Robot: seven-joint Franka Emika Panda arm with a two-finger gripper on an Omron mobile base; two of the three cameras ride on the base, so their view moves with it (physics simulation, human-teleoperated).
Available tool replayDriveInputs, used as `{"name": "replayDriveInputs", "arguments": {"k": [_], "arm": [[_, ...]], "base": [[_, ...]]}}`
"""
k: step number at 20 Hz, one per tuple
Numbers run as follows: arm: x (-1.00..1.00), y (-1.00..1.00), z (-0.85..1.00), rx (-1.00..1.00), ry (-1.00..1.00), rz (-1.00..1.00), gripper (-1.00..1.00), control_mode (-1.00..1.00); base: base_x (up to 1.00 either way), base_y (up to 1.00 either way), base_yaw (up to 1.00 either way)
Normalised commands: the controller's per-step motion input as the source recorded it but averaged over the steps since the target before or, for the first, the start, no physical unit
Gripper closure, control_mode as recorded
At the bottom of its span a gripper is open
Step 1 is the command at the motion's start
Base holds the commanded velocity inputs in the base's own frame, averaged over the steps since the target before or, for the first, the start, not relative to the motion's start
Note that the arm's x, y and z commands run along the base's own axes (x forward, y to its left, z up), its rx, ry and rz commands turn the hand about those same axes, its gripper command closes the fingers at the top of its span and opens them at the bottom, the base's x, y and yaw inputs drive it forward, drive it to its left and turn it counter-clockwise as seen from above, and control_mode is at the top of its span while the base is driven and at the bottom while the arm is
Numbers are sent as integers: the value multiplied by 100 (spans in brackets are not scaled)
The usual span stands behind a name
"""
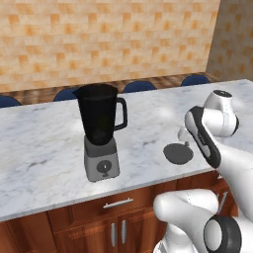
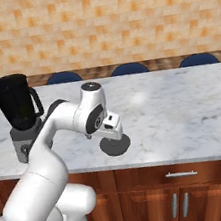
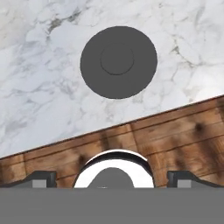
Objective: Grab the lime and garlic from the fridge, place them in the blender, close the lid, and turn on the blender to create a marinade.
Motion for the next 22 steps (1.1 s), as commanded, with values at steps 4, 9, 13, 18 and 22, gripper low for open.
{"name": "replayDriveInputs", "arguments": {"k": [4, 9, 13, 18, 22], "arm": [[55, 0, -52, 0, 1, 0, -100, -100], [52, 0, -68, 0, 0, 0, -100, -100], [47, 0, -54, -1, 0, 0, -100, -100], [40, -15, -31, -1, 0, 0, -100, -100], [45, -12, -39, -3, 0, 0, -100, -100]], "base": [[0, 0, 0], [0, 0, 0], [0, 0, 0], [0, 0, 0], [0, 0, 0]]}}
